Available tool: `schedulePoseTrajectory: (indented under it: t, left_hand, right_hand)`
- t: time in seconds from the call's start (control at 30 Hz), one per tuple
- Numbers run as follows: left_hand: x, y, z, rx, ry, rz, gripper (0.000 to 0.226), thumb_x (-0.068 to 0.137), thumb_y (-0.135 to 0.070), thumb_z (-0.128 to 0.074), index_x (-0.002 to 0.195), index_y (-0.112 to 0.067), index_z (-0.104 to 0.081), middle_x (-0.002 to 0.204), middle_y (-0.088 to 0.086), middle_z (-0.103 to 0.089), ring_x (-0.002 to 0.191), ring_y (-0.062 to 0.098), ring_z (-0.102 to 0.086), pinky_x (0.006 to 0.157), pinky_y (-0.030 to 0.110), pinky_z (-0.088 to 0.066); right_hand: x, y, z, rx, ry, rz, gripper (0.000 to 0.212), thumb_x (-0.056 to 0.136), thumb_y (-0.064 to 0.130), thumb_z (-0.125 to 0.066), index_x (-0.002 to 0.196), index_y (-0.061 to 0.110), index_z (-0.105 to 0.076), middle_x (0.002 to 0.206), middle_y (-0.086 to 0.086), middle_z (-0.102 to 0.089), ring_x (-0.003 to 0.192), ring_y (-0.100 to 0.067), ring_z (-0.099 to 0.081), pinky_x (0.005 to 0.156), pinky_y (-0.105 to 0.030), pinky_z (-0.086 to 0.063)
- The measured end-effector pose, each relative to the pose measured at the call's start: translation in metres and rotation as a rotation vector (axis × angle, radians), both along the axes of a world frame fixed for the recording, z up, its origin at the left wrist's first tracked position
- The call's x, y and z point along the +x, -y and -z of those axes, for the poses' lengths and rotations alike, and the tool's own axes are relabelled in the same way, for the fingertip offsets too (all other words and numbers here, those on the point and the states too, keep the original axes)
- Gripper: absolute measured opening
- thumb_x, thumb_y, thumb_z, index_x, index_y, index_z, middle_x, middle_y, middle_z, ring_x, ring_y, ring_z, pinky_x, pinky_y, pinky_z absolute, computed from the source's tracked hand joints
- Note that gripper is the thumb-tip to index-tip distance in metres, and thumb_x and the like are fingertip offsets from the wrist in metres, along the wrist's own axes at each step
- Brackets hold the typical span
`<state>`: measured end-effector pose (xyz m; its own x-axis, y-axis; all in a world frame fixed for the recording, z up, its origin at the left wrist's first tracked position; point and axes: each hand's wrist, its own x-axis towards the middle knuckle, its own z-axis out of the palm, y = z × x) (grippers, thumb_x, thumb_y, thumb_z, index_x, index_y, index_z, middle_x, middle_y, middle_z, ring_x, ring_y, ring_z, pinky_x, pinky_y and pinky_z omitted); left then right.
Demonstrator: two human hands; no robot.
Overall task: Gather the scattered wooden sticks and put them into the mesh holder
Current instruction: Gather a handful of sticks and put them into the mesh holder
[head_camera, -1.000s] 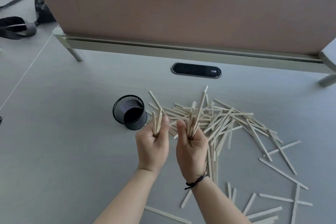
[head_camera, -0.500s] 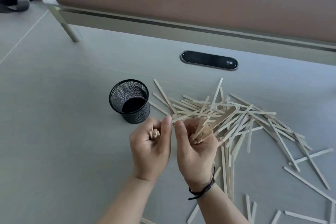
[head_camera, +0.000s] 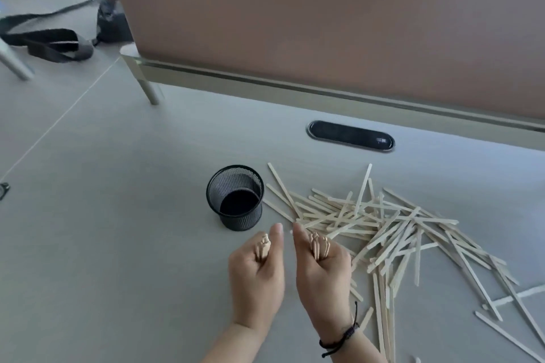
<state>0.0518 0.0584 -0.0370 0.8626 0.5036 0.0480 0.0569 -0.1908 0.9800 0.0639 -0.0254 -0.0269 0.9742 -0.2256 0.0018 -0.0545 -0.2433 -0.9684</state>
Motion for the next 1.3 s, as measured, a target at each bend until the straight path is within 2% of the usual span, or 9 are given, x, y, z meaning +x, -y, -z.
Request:
schedulePoseTrajectory:
  t: [0.13,0.3,0.63,0.73,0.83,0.9,1.03,1.17,1.3]
  left_hand:
    - [0.013,-0.014,-0.059,-0.172,0.074,0.045,0.063,0.087,-0.053,-0.054,0.055,-0.009,-0.023,0.049,0.007,-0.023,0.048,0.022,-0.021,0.046,0.033,-0.021]
    - [0.058,-0.046,-0.125,-0.28,0.236,-0.049,0.061,0.101,-0.045,-0.047,0.048,-0.018,-0.035,0.042,0.003,-0.038,0.042,0.027,-0.038,0.044,0.032,-0.035]
    - [0.091,-0.087,-0.036,-0.047,-0.094,-0.002,0.059,0.101,-0.051,-0.038,0.078,-0.002,-0.06,0.064,0.009,-0.062,0.057,0.015,-0.054,0.058,0.03,-0.043]
    - [0.087,-0.085,-0.029,-0.072,-0.125,0.01,0.03,0.097,-0.049,-0.051,0.101,-0.019,-0.055,0.09,-0.005,-0.065,0.079,0.008,-0.063,0.066,0.021,-0.047]
    - [0.079,-0.083,-0.037,-0.004,-0.152,0.005,0.053,0.095,-0.049,-0.053,0.139,-0.022,-0.041,0.136,-0.007,-0.048,0.114,-0.009,-0.048,0.089,0.0,-0.037]
    - [0.067,-0.082,-0.048,0.284,-0.021,-0.036,0.064,0.096,-0.048,-0.052,0.146,-0.014,-0.034,0.149,0.004,-0.038,0.137,-0.002,-0.032,0.112,0.02,-0.031]
    - [0.031,-0.058,-0.051,0.693,0.279,0.261,0.053,0.092,-0.035,-0.059,0.133,-0.004,-0.051,0.149,0.019,-0.04,0.144,0.036,-0.032,0.116,0.046,-0.028]
    - [0.002,-0.024,-0.019,0.848,0.189,0.677,0.056,0.091,-0.041,-0.062,0.137,-0.01,-0.054,0.155,0.009,-0.037,0.147,0.027,-0.031,0.111,0.049,-0.037]
    - [0.025,-0.008,0.009,0.769,-0.058,0.661,0.056,0.094,-0.02,-0.04,0.148,-0.005,-0.038,0.162,0.008,-0.025,0.151,0.02,-0.017,0.118,0.041,-0.029]
  right_hand:
    - [0.027,-0.017,-0.062,0.293,-0.085,-0.089,0.065,0.088,0.054,-0.059,0.052,0.011,-0.025,0.048,-0.011,-0.024,0.047,-0.026,-0.02,0.043,-0.036,-0.021]
    - [0.08,-0.054,-0.13,0.643,0.03,-0.183,0.063,0.102,0.038,-0.046,0.041,0.022,-0.037,0.042,0.005,-0.032,0.043,-0.019,-0.029,0.052,-0.037,-0.027]
    - [0.103,-0.093,-0.064,0.315,-0.054,-0.207,0.051,0.097,0.026,-0.059,0.068,-0.014,-0.047,0.06,-0.025,-0.044,0.049,-0.019,-0.051,0.048,-0.02,-0.042]
    - [0.104,-0.087,-0.053,0.188,0.007,-0.197,0.025,0.092,0.022,-0.067,0.08,0.001,-0.062,0.071,-0.018,-0.066,0.057,-0.012,-0.059,0.056,-0.027,-0.047]
    - [0.104,-0.071,-0.053,0.233,0.0,-0.205,0.007,0.092,0.015,-0.066,0.098,0.01,-0.065,0.082,0.0,-0.071,0.067,-0.003,-0.065,0.063,-0.017,-0.049]
    - [0.102,-0.052,-0.046,0.223,0.032,-0.196,0.013,0.093,0.013,-0.065,0.106,0.013,-0.064,0.095,0.001,-0.071,0.087,-0.001,-0.068,0.078,-0.016,-0.052]
    - [0.097,0.003,-0.017,-0.227,-0.023,-0.163,0.021,0.094,0.029,-0.062,0.115,0.026,-0.063,0.114,0.015,-0.067,0.095,0.004,-0.064,0.087,-0.021,-0.05]
    - [0.106,0.04,0.009,-0.763,-0.168,-0.468,0.053,0.091,0.052,-0.056,0.14,0.033,-0.046,0.149,0.013,-0.044,0.138,-0.013,-0.04,0.112,-0.033,-0.031]
    - [0.11,0.042,0.03,-1.016,-0.157,-0.8,0.057,0.099,0.044,-0.039,0.152,0.042,-0.02,0.164,0.011,-0.01,0.152,-0.017,0.0,0.123,-0.044,-0.003]
